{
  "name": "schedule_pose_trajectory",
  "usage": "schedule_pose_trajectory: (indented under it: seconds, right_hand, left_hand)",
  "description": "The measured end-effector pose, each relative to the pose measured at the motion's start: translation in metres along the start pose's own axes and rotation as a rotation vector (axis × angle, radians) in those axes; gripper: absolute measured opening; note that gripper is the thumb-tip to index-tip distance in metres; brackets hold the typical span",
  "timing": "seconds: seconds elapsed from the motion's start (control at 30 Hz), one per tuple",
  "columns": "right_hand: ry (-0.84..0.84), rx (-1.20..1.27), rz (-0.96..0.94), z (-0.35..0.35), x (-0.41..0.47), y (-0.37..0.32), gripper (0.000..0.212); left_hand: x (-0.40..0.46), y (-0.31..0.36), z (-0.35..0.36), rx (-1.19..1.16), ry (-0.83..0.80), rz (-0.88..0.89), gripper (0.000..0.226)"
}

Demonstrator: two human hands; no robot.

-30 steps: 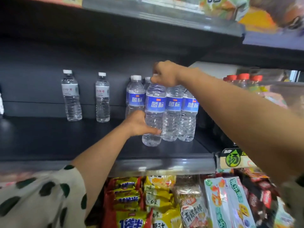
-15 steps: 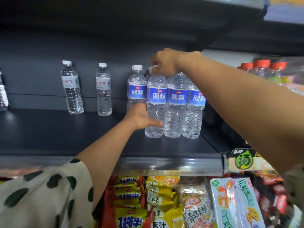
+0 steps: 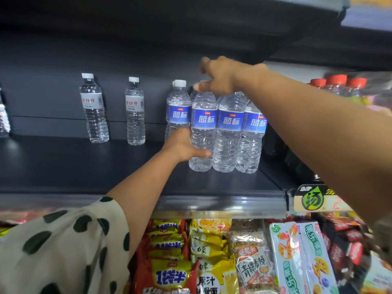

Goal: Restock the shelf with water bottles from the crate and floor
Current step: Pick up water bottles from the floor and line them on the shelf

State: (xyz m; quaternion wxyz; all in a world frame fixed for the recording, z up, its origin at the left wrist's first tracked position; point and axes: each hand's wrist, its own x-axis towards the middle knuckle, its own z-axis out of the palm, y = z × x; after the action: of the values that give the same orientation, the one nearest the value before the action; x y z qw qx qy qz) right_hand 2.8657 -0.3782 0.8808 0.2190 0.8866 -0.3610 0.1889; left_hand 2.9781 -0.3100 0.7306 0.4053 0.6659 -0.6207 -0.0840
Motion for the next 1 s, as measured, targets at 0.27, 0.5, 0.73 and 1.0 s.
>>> schedule_pose_trajectory:
  seconds: [0.27,0.5,0.73,1.0]
  right_hand:
    - [0.018,-0.121,0.087,-0.018,-0.079,-0.028,0.048]
    - [-0.221,-0.082,0.240,-0.002,-0.197,-0.094,0.053]
    - [-0.356,-0.028,0.353,0.059,-0.318,-0.152,0.055]
    - [-0.555,0.050,0.440,0.190,-0.441,-0.190,0.065]
  left_hand:
    - [-0.034,0.006,-0.036,0.192,0.021,0.027,0.055]
    - [-0.130,0.015,-0.031,0.436,-0.160,0.295,0.050]
    - [-0.224,-0.029,0.036,0.566,-0.420,0.368,0.054]
    - [-0.297,-0.113,0.144,0.569,-0.694,0.343,0.044]
